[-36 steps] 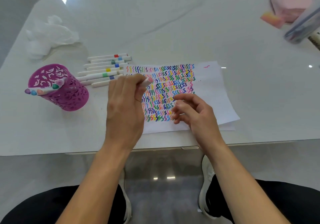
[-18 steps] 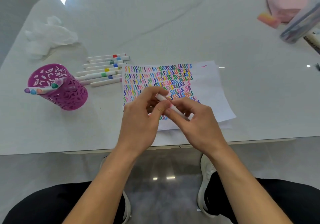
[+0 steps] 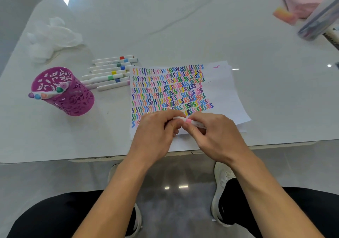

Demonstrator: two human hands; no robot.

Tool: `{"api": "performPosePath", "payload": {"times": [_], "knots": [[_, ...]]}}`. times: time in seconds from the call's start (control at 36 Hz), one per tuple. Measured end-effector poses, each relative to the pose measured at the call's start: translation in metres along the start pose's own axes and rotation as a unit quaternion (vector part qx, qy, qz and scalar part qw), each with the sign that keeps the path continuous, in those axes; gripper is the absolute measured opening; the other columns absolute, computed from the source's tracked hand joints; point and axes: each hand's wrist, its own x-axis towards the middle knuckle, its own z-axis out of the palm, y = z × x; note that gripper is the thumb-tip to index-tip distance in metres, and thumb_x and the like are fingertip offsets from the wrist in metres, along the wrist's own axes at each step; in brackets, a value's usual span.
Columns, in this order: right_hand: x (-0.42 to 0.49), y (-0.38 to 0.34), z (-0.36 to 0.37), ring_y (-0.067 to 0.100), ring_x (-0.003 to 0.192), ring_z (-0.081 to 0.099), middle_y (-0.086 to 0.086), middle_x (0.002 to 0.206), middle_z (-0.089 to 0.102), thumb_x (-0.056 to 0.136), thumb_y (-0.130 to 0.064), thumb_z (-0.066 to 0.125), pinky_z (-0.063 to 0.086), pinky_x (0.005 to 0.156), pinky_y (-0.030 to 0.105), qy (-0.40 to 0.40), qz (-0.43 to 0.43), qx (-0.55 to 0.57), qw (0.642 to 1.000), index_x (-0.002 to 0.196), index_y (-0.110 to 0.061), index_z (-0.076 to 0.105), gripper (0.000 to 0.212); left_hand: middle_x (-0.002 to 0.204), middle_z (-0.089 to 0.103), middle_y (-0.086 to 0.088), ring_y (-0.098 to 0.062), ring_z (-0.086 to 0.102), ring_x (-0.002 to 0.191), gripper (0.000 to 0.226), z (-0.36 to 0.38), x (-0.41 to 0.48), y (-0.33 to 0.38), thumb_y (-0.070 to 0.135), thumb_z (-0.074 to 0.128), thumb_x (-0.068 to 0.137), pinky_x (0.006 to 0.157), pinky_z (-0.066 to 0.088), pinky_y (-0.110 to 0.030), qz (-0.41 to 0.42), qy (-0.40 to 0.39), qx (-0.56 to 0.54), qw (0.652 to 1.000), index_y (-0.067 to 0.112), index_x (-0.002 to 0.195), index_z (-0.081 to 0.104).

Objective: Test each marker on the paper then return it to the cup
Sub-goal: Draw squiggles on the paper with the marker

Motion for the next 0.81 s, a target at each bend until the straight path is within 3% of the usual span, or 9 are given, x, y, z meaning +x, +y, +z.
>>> {"api": "performPosePath", "payload": {"times": [0.17, 0.33, 0.42, 0.53, 0.61, 0.67, 0.75, 0.81], "knots": [[-0.003, 0.002, -0.001, 0.021, 0.071, 0.06, -0.007, 0.071, 0.065, 0.102, -0.059, 0.049, 0.05, 0.068, 0.038, -0.003, 0.007, -0.014, 1.0, 0.094, -0.03, 0.066, 0.035, 0.071, 0.075, 0.008, -0.008, 0.071, 0.064, 0.017, 0.004, -0.002, -0.003, 0.014, 0.066, 0.096, 0.074, 0.061, -0.031, -0.034, -0.006, -0.059, 0.998, 0.024, 0.102, 0.079], [-0.004, 0.002, -0.001, 0.022, 0.071, 0.06, -0.008, 0.065, 0.058, 0.102, -0.061, 0.047, 0.049, 0.068, 0.037, -0.019, 0.016, -0.02, 0.999, 0.094, -0.031, 0.065, 0.036, 0.068, 0.075, 0.005, -0.011, 0.071, 0.062, 0.017, 0.007, -0.002, -0.005, 0.012, 0.067, 0.096, 0.071, 0.058, -0.022, -0.054, -0.01, -0.077, 0.996, 0.021, 0.101, 0.08], [-0.004, 0.002, -0.003, 0.02, 0.064, 0.053, -0.007, 0.058, 0.049, 0.099, -0.065, 0.045, 0.043, 0.063, 0.036, -0.019, 0.03, -0.029, 0.999, 0.082, -0.026, 0.058, 0.045, 0.067, 0.074, 0.006, -0.01, 0.07, 0.06, 0.017, 0.007, -0.002, -0.003, 0.01, 0.068, 0.095, 0.068, 0.056, -0.017, -0.062, 0.003, -0.085, 0.994, 0.021, 0.098, 0.081], [-0.003, 0.001, -0.004, 0.017, 0.057, 0.046, 0.0, 0.053, 0.043, 0.094, -0.07, 0.043, 0.038, 0.059, 0.037, 0.003, 0.064, 0.002, 0.998, 0.067, -0.019, 0.045, 0.059, 0.069, 0.075, 0.003, -0.015, 0.071, 0.062, 0.016, 0.003, -0.001, 0.001, 0.01, 0.07, 0.093, 0.072, 0.061, -0.026, -0.072, 0.031, -0.113, 0.99, 0.022, 0.095, 0.08], [-0.002, 0.0, -0.009, 0.014, 0.058, 0.045, -0.004, 0.057, 0.046, 0.098, -0.063, 0.049, 0.038, 0.059, 0.037, 0.013, 0.091, 0.086, 0.992, 0.076, -0.02, 0.054, 0.048, 0.069, 0.074, 0.004, -0.014, 0.071, 0.063, 0.014, 0.002, -0.001, 0.003, 0.012, 0.07, 0.093, 0.072, 0.062, -0.031, -0.067, 0.052, -0.11, 0.99, 0.024, 0.093, 0.079], [0.0, 0.001, -0.013, 0.01, 0.058, 0.048, -0.005, 0.062, 0.053, 0.103, -0.056, 0.049, 0.037, 0.059, 0.035, 0.014, 0.121, 0.158, 0.98, 0.095, -0.026, 0.057, 0.033, 0.07, 0.073, 0.009, -0.008, 0.07, 0.065, 0.01, 0.002, -0.001, 0.003, 0.018, 0.072, 0.092, 0.074, 0.061, -0.031, -0.063, 0.074, -0.08, 0.992, 0.026, 0.095, 0.078], [0.001, 0.004, -0.014, 0.004, 0.065, 0.058, -0.001, 0.082, 0.066, 0.108, -0.042, 0.049, 0.045, 0.069, 0.033, 0.042, 0.13, 0.253, 0.958, 0.117, -0.035, 0.048, 0.012, 0.08, 0.072, 0.016, -0.002, 0.066, 0.072, 0.011, 0.001, -0.001, 0.0, 0.028, 0.075, 0.09, 0.075, 0.056, -0.023, -0.038, 0.101, -0.008, 0.994, 0.029, 0.1, 0.079], [0.001, 0.005, -0.014, 0.009, 0.074, 0.063, -0.001, 0.099, 0.066, 0.108, -0.023, 0.052, 0.052, 0.075, 0.036, 0.066, 0.108, 0.274, 0.953, 0.12, -0.038, 0.046, 0.02, 0.087, 0.069, 0.015, -0.001, 0.062, 0.074, 0.013, 0.001, -0.001, -0.001, 0.031, 0.076, 0.089, 0.072, 0.051, -0.016, -0.018, 0.115, 0.028, 0.993, 0.029, 0.101, 0.08]]}}
